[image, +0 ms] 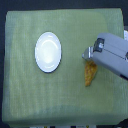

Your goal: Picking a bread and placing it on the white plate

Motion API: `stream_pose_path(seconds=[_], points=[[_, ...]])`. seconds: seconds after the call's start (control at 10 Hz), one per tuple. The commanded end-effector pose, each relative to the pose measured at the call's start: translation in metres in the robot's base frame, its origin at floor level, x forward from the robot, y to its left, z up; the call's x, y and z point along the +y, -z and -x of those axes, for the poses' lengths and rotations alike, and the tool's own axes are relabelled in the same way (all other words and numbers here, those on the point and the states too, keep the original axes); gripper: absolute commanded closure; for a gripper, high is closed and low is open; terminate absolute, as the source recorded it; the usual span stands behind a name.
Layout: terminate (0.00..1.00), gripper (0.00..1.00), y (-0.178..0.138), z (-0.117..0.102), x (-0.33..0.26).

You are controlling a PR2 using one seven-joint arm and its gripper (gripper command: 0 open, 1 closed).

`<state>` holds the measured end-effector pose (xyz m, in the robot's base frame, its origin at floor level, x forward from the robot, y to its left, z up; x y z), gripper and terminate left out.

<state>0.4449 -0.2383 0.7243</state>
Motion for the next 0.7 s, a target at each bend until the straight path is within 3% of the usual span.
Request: stream_pose_path(seconds=[0.0,0.6], points=[[0.0,1.0,-0.007,0.0053,0.0035],[0.0,1.0,-0.0121,-0.0002,-0.0031]])
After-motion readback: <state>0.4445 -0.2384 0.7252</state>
